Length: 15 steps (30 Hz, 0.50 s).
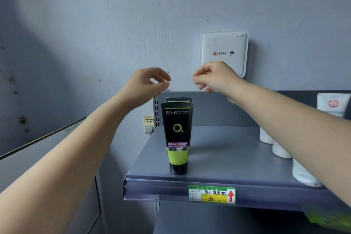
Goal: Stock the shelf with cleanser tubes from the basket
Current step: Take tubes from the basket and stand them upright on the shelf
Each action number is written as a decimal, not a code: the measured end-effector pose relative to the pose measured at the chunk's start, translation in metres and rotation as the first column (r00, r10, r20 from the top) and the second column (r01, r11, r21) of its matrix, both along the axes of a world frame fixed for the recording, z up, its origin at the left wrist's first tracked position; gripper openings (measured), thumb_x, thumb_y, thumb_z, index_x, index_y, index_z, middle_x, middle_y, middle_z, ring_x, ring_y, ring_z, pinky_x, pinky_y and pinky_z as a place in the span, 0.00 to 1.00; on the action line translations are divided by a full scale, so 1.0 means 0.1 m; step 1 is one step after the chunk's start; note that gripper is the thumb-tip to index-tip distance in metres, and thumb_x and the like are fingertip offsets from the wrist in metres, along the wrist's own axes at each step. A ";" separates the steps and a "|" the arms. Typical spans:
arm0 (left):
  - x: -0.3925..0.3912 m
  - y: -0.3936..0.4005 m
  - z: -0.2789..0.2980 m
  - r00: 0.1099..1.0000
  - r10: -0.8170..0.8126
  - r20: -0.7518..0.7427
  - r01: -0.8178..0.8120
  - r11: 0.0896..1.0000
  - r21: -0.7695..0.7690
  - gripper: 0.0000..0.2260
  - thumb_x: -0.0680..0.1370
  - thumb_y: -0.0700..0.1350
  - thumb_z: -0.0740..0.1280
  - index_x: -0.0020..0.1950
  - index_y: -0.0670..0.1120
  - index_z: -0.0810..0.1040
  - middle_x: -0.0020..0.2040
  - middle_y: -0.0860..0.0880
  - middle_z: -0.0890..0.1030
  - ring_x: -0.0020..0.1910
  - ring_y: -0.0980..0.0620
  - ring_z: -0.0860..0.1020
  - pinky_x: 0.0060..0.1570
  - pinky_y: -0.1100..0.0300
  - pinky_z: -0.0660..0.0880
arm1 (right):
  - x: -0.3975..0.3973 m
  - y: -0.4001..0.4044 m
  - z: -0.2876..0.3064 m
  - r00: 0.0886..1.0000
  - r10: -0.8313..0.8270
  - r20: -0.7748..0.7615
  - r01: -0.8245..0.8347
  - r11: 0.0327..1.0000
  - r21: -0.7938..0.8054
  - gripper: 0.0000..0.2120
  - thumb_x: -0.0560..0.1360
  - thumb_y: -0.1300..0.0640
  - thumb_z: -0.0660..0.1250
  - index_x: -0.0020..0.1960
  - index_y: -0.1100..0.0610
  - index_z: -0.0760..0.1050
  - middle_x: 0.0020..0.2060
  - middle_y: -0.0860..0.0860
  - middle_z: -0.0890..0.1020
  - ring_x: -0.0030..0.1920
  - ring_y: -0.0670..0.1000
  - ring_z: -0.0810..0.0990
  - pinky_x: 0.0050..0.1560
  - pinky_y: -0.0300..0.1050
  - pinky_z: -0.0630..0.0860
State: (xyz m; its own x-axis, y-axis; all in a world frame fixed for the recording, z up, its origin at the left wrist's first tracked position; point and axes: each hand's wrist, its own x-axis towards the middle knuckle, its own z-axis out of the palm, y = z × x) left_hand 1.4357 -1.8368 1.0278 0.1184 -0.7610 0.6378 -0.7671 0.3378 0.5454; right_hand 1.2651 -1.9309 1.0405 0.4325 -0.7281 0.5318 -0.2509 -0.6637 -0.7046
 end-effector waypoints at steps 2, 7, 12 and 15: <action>-0.19 0.03 0.05 0.997 0.017 0.075 -0.013 0.998 -0.055 0.05 0.76 0.41 0.65 0.45 0.52 0.77 0.41 0.55 0.77 0.36 0.52 0.76 0.34 0.64 0.71 | -0.16 0.11 0.04 0.997 -0.049 -0.062 0.042 0.992 -0.119 0.04 0.72 0.60 0.66 0.47 0.57 0.76 0.37 0.49 0.77 0.40 0.49 0.77 0.44 0.43 0.74; -0.81 0.05 0.04 0.881 0.185 0.435 -0.151 0.982 -0.111 0.07 0.75 0.49 0.64 0.53 0.55 0.75 0.47 0.58 0.77 0.44 0.52 0.77 0.46 0.56 0.74 | -0.72 0.32 -0.01 0.890 -0.329 -0.316 0.156 0.870 -0.468 0.09 0.72 0.54 0.65 0.52 0.54 0.74 0.46 0.49 0.78 0.50 0.52 0.76 0.52 0.44 0.74; -1.56 0.02 -0.01 0.766 0.254 0.591 -0.210 0.967 -0.144 0.13 0.77 0.51 0.62 0.61 0.53 0.72 0.53 0.56 0.76 0.44 0.54 0.70 0.42 0.61 0.64 | -1.44 0.52 -0.09 0.721 -0.543 -0.431 0.166 0.739 -0.653 0.12 0.75 0.50 0.61 0.56 0.53 0.71 0.53 0.50 0.77 0.53 0.56 0.75 0.45 0.45 0.71; -2.02 -0.01 -0.03 0.738 0.220 0.638 -0.173 0.975 -0.136 0.14 0.78 0.52 0.61 0.62 0.52 0.72 0.55 0.54 0.77 0.46 0.51 0.72 0.42 0.60 0.64 | -1.91 0.61 -0.14 0.653 -0.607 -0.454 0.158 0.695 -0.701 0.14 0.76 0.48 0.59 0.58 0.54 0.70 0.54 0.50 0.76 0.54 0.55 0.75 0.42 0.43 0.65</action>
State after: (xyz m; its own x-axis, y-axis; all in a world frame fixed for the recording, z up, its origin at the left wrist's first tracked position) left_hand 1.2342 -1.8376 1.0248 -0.1966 -0.7226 0.6627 -0.9804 0.1549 -0.1218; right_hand 1.0742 -1.8695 1.0269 0.5609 -0.5631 0.6069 -0.7910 -0.5809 0.1921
